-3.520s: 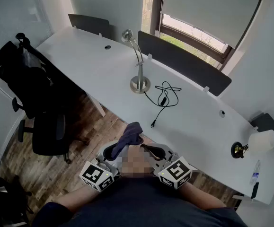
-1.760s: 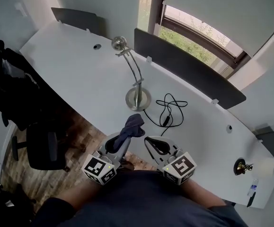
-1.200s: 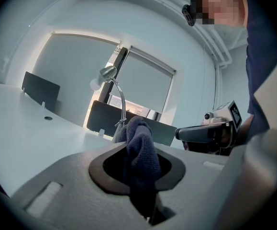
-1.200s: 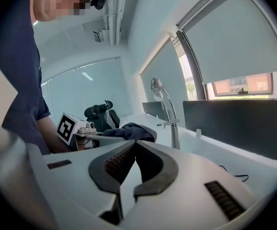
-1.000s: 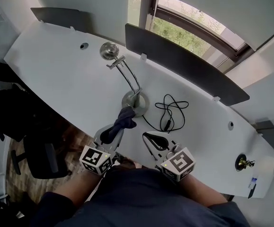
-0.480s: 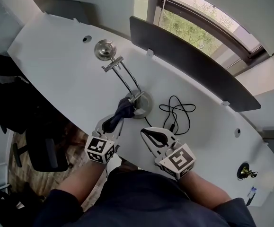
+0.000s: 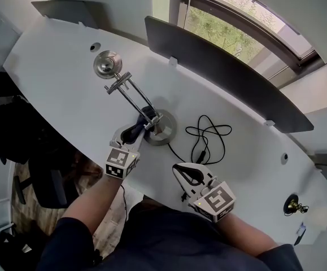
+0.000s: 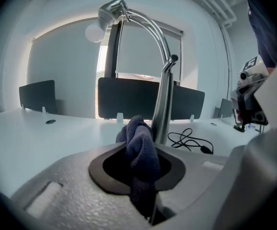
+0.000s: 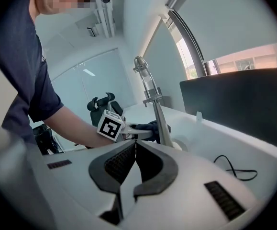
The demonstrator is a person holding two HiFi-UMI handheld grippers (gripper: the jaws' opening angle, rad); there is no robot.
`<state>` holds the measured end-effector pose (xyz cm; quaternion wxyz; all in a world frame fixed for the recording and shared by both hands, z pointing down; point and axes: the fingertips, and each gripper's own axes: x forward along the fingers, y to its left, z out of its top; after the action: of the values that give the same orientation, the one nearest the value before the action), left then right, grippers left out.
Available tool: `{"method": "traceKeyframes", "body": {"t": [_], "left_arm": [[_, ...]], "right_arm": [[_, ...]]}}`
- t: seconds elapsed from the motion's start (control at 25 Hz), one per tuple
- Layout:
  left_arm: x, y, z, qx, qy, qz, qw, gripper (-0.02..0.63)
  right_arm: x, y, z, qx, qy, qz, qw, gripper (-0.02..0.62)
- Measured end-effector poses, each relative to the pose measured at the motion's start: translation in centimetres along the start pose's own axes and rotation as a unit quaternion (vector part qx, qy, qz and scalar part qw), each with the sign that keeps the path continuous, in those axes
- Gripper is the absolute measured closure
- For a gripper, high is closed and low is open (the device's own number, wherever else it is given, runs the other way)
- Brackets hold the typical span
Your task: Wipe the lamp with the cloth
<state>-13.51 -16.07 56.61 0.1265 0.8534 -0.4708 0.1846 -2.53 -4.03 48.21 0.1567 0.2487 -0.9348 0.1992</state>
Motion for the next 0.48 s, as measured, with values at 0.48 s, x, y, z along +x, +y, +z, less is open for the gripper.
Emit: {"method": "traceKeyframes", "body": {"t": [0.48], "left_arm": [[3.9, 0.1, -3.4, 0.084, 0.066, -0.054, 0.9929, 0.541]], "right_arm": [[-1.0, -1.3, -1.7, 0.028, 0.013, -0.022, 0.999, 0.584]]}}
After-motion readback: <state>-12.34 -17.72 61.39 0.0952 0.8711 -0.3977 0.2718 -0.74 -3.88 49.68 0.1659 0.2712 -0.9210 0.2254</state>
